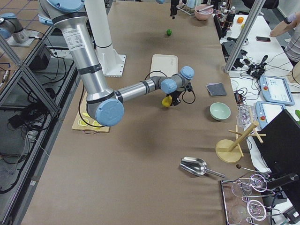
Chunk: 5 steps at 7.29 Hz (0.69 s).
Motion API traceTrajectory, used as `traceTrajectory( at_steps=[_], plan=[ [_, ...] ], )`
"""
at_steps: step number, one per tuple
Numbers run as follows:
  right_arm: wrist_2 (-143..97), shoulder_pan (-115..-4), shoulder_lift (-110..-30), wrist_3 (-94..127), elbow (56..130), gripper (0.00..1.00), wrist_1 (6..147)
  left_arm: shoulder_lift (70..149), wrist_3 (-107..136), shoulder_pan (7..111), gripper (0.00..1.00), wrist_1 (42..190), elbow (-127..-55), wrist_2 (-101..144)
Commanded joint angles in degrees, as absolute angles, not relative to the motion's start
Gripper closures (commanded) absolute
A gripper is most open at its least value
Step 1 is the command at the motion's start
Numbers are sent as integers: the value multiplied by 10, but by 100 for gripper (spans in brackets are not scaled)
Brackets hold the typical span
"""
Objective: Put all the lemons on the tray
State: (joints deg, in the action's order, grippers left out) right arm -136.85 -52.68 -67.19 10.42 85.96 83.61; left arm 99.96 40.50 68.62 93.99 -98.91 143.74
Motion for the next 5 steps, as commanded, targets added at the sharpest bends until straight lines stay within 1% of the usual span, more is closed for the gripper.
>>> traceTrajectory(
  at_steps=[1, 2, 3, 4, 5],
  plan=[
    [-1365, -527, -612, 107, 852, 95, 837, 1011, 332, 694, 2, 787, -1068, 1375],
    [-1368, -526, -580, 119, 835, 95, 837, 1014, 330, 687, 2, 796, -1044, 1322],
    [-1368, -524, -547, 153, 819, 95, 837, 1017, 325, 677, 2, 826, -1008, 1321],
    [-1368, -509, -526, 225, 819, 95, 837, 1021, 332, 660, 2, 857, -977, 1320],
    [-1368, -486, -513, 321, 818, 95, 838, 1048, 346, 640, 2, 867, -941, 1319]
  ],
)
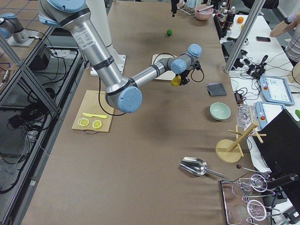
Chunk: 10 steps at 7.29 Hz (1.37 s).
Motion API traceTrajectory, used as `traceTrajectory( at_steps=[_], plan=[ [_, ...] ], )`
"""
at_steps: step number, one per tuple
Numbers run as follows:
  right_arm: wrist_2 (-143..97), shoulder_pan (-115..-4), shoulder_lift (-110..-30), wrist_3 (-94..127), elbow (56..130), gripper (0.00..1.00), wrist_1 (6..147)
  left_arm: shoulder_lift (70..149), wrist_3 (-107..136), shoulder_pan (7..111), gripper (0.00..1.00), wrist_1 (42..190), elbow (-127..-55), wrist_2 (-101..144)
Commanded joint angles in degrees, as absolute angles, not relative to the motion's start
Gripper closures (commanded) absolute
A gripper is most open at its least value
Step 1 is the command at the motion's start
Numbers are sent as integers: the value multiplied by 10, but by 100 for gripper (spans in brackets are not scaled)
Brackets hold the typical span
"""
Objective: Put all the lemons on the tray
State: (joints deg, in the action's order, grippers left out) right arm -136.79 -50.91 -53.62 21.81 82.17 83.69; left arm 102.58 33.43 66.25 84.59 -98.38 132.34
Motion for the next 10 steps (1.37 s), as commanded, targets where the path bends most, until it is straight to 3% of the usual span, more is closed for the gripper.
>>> traceTrajectory(
  at_steps=[1, 4, 7, 10],
  plan=[
    [-1368, -464, -502, 410, 817, 94, 837, 1083, 378, 635, 2, 870, -897, 1323],
    [-1366, -427, -485, 502, 796, 94, 838, 1086, 446, 603, 2, 972, -837, 1324],
    [-1341, -402, -462, 502, 764, 91, 837, 1071, 475, 583, 3, 1007, -838, 1324],
    [-1332, -395, -451, 496, 743, 72, 833, 1042, 535, 566, 3, 1085, -835, 1324]
  ],
)
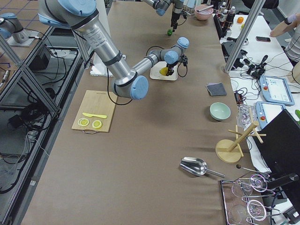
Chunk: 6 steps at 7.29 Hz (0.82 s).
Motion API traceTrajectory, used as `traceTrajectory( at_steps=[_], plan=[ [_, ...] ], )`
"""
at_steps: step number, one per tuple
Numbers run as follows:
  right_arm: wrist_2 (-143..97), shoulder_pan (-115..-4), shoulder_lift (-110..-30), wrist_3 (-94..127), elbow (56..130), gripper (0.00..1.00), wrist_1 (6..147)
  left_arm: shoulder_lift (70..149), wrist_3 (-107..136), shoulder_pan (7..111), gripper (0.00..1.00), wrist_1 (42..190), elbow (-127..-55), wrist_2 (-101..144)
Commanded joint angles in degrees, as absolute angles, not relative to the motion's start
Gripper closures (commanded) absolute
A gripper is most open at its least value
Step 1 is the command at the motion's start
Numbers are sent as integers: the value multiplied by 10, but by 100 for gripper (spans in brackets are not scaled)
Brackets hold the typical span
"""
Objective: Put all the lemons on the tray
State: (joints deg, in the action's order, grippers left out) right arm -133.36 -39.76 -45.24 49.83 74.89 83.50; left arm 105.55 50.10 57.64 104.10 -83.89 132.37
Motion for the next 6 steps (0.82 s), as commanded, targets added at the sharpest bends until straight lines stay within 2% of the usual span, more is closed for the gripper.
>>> traceTrajectory(
  at_steps=[1, 2, 3, 4, 5, 6],
  plan=[
    [-1325, -391, -453, 496, 737, 49, 817, 1038, 555, 558, 3, 1100, -832, 1324],
    [-1324, -391, -454, 497, 733, 26, 807, 1038, 557, 556, 3, 1101, -832, 1324],
    [-1325, -395, -452, 497, 734, 9, 807, 1038, 561, 556, 10, 1101, -833, 1324],
    [-1325, -398, -451, 497, 734, 2, 807, 1038, 571, 556, 39, 1101, -838, 1324],
    [-1327, -402, -450, 497, 736, 1, 807, 1038, 571, 556, 90, 1101, -840, 1324],
    [-1330, -408, -449, 497, 737, 1, 807, 1038, 570, 556, 100, 1101, -843, 1324]
  ],
)
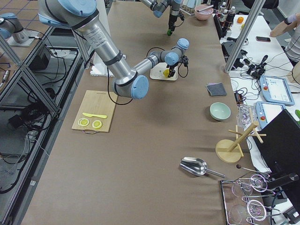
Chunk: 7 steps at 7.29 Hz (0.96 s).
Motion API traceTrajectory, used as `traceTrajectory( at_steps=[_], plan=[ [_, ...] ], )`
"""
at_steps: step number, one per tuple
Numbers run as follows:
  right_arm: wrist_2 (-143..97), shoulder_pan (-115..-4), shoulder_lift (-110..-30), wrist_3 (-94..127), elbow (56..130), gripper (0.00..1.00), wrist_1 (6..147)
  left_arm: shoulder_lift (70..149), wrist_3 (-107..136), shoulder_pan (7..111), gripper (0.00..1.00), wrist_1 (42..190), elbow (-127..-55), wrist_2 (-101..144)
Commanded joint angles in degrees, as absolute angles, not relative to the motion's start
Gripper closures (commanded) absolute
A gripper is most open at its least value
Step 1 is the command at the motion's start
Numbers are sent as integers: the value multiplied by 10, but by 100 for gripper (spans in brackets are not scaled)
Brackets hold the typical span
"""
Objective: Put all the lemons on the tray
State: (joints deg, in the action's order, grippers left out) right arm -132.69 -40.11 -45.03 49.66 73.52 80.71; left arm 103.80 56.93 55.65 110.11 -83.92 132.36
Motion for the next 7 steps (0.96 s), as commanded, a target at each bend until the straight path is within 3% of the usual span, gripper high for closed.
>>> traceTrajectory(
  at_steps=[1, 4, 7],
  plan=[
    [-1337, -418, -449, 497, 738, 1, 807, 1038, 570, 556, 100, 1099, -852, 1324],
    [-1370, -482, -477, 441, 753, 1, 799, 1023, 564, 567, 100, 1039, -943, 1365],
    [-1372, -519, -609, 332, 858, 1, 767, 1029, 552, 587, 100, 957, -1014, 1365]
  ],
)
